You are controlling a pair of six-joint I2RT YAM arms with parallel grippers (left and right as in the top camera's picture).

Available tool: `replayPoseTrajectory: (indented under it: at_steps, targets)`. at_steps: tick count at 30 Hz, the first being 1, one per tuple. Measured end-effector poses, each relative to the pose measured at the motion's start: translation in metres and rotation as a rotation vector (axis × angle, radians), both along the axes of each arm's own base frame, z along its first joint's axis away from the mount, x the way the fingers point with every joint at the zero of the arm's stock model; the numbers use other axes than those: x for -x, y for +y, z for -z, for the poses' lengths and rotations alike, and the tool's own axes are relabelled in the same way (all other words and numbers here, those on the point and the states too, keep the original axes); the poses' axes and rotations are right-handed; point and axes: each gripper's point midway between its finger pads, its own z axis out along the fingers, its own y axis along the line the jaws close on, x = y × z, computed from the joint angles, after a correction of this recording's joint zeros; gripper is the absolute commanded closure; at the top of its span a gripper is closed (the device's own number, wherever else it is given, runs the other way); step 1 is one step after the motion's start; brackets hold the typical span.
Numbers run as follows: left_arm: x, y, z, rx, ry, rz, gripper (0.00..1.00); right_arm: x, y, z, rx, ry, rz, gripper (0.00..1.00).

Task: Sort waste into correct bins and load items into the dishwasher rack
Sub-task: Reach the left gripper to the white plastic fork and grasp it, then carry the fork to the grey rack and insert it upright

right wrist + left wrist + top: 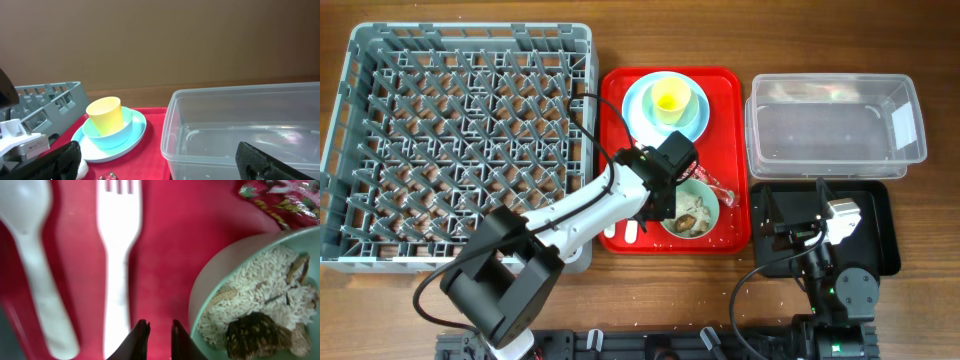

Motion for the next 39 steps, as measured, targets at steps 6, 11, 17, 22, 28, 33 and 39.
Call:
replayPoseTrajectory:
  at_steps: [6,11,17,22,28,33,39]
  targets:
    - [0.002,-0.009,-0.001,0.016,-0.014,0.021,0.73,0.000,0.000,0.000,0.000,0.000,0.000,0.00]
    - [-0.002,0.011,0.000,-0.084,-0.048,0.010,0.69,0.000,0.000,0.000,0.000,0.000,0.000,0.00]
    - [-0.004,0.020,0.011,-0.114,-0.081,0.005,0.69,0.000,0.000,0.000,0.000,0.000,0.000,0.00]
    - [-0.011,0.030,0.023,-0.151,-0.146,-0.006,0.70,0.000,0.000,0.000,0.000,0.000,0.000,0.00]
    - [-0.023,0.022,0.022,-0.117,-0.203,-0.015,0.70,0.000,0.000,0.000,0.000,0.000,0.000,0.00]
    - [-0.027,0.021,0.029,-0.093,-0.245,-0.023,0.74,0.000,0.000,0.000,0.000,0.000,0.000,0.00]
    - [-0.029,0.021,0.029,-0.092,-0.259,-0.022,0.91,0.000,0.000,0.000,0.000,0.000,0.000,0.00]
